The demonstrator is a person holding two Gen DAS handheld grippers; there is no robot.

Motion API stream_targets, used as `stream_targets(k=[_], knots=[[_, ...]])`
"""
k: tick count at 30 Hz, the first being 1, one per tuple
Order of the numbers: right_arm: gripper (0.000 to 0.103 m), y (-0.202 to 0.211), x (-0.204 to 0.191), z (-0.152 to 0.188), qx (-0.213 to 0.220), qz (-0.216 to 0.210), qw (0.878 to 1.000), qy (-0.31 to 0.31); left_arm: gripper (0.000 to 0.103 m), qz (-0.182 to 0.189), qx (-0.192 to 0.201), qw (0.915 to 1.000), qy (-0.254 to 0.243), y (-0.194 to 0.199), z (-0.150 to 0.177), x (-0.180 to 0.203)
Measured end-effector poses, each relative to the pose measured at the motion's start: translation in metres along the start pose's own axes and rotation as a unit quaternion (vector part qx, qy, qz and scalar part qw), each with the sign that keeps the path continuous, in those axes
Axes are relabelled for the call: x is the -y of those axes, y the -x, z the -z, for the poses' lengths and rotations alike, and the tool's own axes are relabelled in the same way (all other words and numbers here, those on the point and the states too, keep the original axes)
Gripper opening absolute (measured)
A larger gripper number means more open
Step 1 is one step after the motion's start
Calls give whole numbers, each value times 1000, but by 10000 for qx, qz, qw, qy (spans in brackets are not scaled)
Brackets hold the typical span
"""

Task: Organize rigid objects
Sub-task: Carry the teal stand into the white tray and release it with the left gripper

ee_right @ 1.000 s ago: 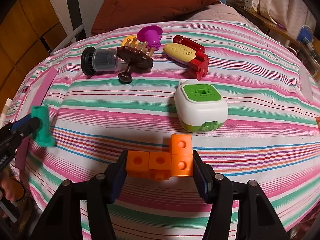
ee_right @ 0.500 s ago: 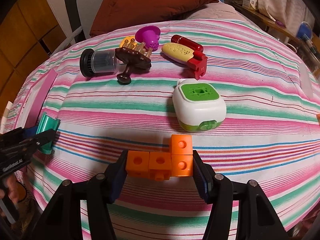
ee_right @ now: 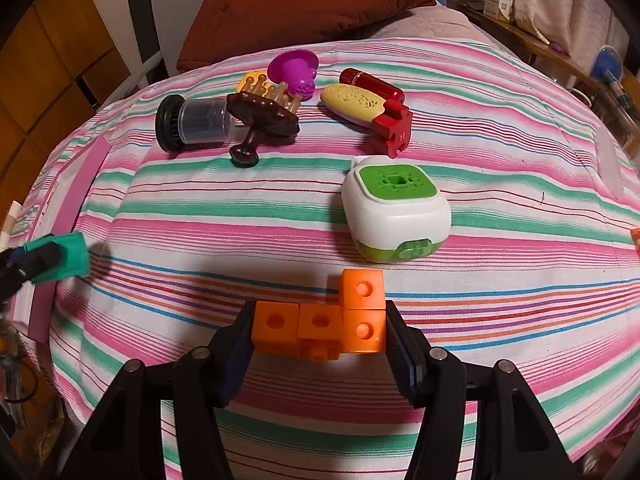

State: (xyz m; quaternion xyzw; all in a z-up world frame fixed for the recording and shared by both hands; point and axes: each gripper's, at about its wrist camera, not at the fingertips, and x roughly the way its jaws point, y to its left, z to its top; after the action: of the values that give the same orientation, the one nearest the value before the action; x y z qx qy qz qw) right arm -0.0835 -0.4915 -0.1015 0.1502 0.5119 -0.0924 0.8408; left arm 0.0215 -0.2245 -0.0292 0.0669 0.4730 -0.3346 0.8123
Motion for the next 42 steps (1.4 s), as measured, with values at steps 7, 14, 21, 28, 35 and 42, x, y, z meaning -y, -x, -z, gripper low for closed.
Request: stream_targets(k=[7,14,21,28,35,42], knots=[[60,2,-18,3,235,-108,9997,49,30,-10,293,9989,377,21,-9,-34],[60,4,-48,7,461,-259,9973,502,30,-361,592,9949,728,37,-14,-85],[60,0,-66,10,526,-319,9958,672,30,-782,689,9870,1221,36,-23,-148],[60,-2,-84,15,573,-472,9946,725,30,-1216,586,9799,1465,20,-38,-206],[60,1,-107,19,677,-685,9926,737,30,-1576,560,9741,1524,2,-56,-243],[60,-3,-130,19,665,-889,9914,696,41,-1931,615,9654,1640,3,-64,-262]])
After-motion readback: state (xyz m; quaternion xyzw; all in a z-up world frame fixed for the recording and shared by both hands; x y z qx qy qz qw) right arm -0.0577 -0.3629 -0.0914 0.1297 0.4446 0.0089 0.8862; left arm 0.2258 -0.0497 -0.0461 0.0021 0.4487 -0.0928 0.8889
